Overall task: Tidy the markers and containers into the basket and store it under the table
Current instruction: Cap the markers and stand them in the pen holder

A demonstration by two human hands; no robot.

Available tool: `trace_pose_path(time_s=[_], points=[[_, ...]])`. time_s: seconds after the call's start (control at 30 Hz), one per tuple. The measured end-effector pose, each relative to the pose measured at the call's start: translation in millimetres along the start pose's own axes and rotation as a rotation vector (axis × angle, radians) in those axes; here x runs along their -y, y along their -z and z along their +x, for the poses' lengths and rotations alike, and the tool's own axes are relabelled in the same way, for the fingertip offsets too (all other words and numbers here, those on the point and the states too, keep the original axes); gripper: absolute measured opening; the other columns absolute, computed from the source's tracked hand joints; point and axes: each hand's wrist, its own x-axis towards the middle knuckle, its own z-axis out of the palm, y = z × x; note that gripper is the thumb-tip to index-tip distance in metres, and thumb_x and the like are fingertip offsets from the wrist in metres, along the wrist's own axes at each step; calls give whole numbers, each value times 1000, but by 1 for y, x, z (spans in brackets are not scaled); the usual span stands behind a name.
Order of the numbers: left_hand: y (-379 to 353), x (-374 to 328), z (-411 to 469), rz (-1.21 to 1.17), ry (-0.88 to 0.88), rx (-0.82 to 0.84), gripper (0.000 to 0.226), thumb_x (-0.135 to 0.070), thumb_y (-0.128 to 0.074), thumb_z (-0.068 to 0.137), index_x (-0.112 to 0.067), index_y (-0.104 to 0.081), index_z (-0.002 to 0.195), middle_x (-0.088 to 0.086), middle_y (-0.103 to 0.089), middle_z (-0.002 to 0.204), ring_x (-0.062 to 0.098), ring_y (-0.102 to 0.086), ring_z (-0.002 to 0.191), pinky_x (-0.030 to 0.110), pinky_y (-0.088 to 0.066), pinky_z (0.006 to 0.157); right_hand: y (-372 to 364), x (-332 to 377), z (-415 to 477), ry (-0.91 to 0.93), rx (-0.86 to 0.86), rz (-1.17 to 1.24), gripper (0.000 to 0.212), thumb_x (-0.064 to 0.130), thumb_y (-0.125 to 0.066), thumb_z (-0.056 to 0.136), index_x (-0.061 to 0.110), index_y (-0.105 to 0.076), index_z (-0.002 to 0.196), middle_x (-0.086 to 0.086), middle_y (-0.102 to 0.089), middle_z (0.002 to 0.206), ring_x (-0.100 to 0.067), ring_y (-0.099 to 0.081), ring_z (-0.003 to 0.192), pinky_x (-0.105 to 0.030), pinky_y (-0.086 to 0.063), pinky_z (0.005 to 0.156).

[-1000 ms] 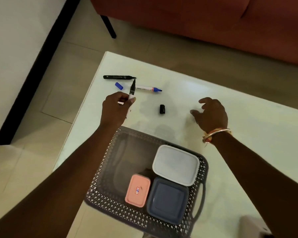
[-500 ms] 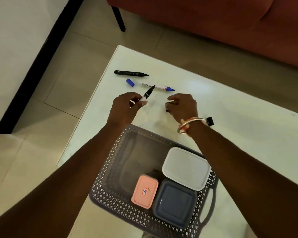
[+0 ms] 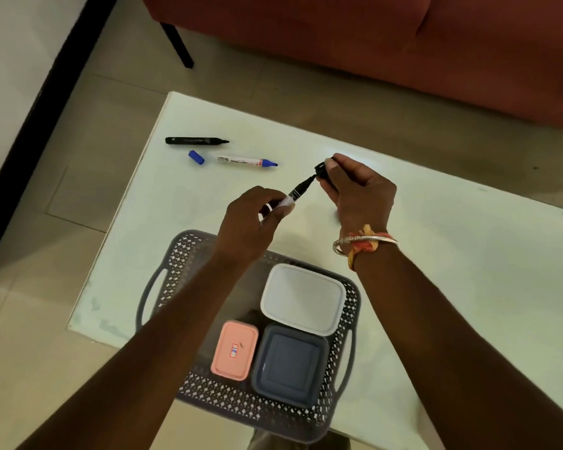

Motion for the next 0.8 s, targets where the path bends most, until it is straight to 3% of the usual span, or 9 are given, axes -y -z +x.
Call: trace_pose_path(time_s=[0.3, 0.43, 0.57, 0.8], points=[[-39, -42, -29, -24, -64, 1, 11, -30, -64, 95, -21, -70, 98, -10, -66, 90, 6, -58, 79, 9, -38, 58, 62, 18, -9, 96, 0, -94, 17, 4, -70, 87, 3, -74, 104, -14, -75, 92, -23, -75, 81, -39, -61, 79], [-56, -59, -41, -44, -52, -15, 12, -31, -64, 95, -21, -70, 98, -11, -66, 92, 4, -58, 78, 11, -39, 58, 96, 31, -14, 83, -33, -114, 27, 8, -76, 83, 5, -68, 109, -15, -75, 87, -21, -73, 70, -38, -62, 73], [-70, -71, -49, -36, -53, -26, 11, -29, -63, 96, -21, -70, 98, -9, -66, 92, 7, -57, 78, 13, -40, 58, 135, 39, -16, 91, 23, -327, 14, 18, -78, 82, 7, -76, 90, -5, -76, 75, -12, -64, 59, -30, -59, 66], [-97, -91, -66, -32, -99, 28, 9, -22, -66, 94, -15, -71, 98, -6, -65, 91, 1, -54, 76, 8, -36, 59, 177, 52, -24, 196, 60, -510, 17, 23, -70, 89, 9, -79, 89, 8, -73, 70, -1, -58, 50, -16, -49, 54]])
